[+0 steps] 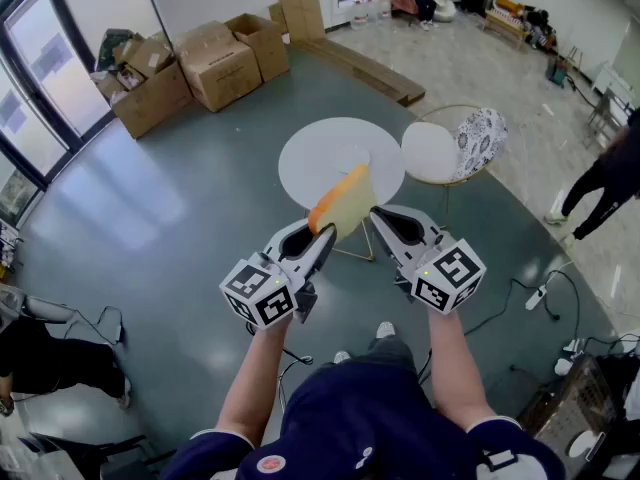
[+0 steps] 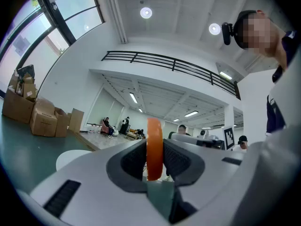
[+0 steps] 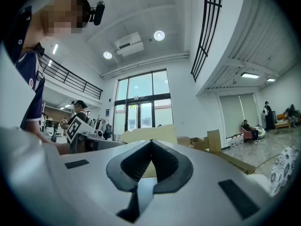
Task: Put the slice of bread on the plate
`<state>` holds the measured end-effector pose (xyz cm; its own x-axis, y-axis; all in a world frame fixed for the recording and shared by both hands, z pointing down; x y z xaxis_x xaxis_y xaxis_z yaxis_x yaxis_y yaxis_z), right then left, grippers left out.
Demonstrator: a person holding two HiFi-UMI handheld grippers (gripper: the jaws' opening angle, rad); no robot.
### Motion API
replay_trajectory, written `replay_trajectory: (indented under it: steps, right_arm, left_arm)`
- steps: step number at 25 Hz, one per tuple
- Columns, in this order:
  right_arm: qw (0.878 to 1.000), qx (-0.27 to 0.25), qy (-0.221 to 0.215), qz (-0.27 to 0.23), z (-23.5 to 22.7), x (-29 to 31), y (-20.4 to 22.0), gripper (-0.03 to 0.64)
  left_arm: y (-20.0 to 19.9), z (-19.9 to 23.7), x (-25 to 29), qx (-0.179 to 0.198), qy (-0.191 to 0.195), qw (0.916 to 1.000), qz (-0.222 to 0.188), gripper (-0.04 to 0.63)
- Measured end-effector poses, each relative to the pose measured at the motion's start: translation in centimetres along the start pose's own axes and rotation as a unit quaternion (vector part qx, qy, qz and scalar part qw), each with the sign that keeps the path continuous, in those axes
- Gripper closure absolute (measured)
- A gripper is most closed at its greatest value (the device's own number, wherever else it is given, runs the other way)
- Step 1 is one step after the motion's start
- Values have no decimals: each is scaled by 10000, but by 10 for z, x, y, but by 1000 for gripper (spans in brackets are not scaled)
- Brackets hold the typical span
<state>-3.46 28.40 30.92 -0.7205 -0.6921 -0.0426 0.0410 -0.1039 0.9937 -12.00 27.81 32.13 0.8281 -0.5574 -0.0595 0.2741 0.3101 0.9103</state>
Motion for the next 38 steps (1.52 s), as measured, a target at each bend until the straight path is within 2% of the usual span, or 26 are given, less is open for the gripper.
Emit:
replay_trajectory:
  steps: [17,25,31,38]
  right_arm:
    - [10000,-25,-18,-10,-3,6,2,609]
    - [10000,-24,36,59,-14,20,3,609]
    - [9999,8,59,116,-46,31,10,609]
    - [10000,71,27,19,-106,47,22,609]
  left_arm:
    - [0,6,3,16,22,10000,40,502]
    - [-5,25,9,4,60,9999,121,501]
    - [-15,46,33,6,34,9999,145,500]
    - [-18,80,83,21,-119,9998,127,501]
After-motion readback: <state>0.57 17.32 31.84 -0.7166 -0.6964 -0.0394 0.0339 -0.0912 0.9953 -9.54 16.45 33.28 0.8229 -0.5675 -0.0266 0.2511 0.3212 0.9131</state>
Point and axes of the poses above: the fingertips, and each gripper's own axes: x forward along the fingers, z to its left, y out of its underside, the point moved 1 cm from there along -x, backward along the fingers, and after that the axes turned 8 degrees about -x, right-handed, at the moved point
